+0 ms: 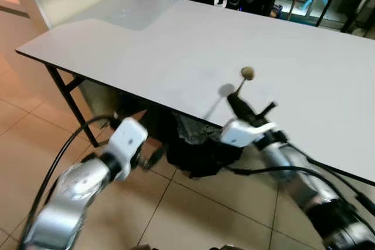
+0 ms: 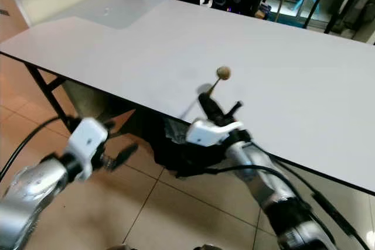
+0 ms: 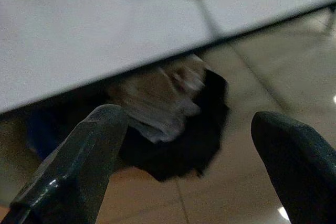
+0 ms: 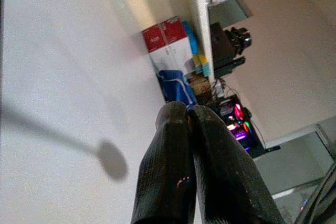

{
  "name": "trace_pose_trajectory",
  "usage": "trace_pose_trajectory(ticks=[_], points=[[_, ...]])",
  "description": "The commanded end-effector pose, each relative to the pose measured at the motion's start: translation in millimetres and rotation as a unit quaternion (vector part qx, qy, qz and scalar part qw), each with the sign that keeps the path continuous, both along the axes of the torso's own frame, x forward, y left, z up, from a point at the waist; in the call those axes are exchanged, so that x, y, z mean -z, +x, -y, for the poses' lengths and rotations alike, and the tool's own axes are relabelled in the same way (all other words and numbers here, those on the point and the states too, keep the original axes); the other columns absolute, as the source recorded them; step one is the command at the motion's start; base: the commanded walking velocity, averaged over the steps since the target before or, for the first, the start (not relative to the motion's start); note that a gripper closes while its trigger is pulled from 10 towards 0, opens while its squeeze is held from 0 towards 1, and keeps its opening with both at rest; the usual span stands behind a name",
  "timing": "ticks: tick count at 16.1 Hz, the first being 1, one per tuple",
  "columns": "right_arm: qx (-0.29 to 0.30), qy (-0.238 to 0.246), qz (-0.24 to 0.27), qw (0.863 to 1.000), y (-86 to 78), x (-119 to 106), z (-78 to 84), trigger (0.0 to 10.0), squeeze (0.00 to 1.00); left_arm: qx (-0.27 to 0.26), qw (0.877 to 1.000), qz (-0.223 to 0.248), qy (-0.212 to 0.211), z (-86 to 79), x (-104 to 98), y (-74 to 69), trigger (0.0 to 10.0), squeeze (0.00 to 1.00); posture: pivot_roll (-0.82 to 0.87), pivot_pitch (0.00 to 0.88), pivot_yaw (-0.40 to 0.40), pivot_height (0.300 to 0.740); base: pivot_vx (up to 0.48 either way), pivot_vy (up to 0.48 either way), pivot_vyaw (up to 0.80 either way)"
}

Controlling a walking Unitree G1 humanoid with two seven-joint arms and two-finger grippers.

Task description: Setting the table

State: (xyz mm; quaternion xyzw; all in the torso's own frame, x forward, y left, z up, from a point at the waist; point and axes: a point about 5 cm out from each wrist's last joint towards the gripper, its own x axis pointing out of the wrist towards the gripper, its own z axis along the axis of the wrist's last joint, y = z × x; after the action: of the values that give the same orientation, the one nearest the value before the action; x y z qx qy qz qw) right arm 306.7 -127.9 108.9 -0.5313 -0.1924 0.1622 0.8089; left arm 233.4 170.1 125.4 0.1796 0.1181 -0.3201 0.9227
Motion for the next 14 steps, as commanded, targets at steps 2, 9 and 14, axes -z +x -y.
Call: trace_pose_trajectory(ticks=[2,9,14], points=[[0.019,-0.025,-0.010,0.999,5.6,9.3,-0.6,10.0,0.00,0.015,1.000,0.004,-0.014,-3.1,-9.0,-3.2,10.0,0.00,0.03,0.052,-0.001,0.740,0.000,0.000,0.00],[0.018,-0.040,-0.024,0.999,12.4,28.4,-16.1,10.0,0.00,0.040,0.999,0.024,-0.019,-3.2,-25.0,-5.1,10.0,0.00,0.05,0.065,0.001,0.740,0.000,0.000,0.00],[0.026,-0.076,-0.034,0.996,22.6,35.8,-12.3,10.0,0.00,0.061,0.998,0.018,-0.021,0.8,-27.6,-9.3,10.0,0.00,0.05,0.071,0.002,0.740,0.000,0.000,0.00]])
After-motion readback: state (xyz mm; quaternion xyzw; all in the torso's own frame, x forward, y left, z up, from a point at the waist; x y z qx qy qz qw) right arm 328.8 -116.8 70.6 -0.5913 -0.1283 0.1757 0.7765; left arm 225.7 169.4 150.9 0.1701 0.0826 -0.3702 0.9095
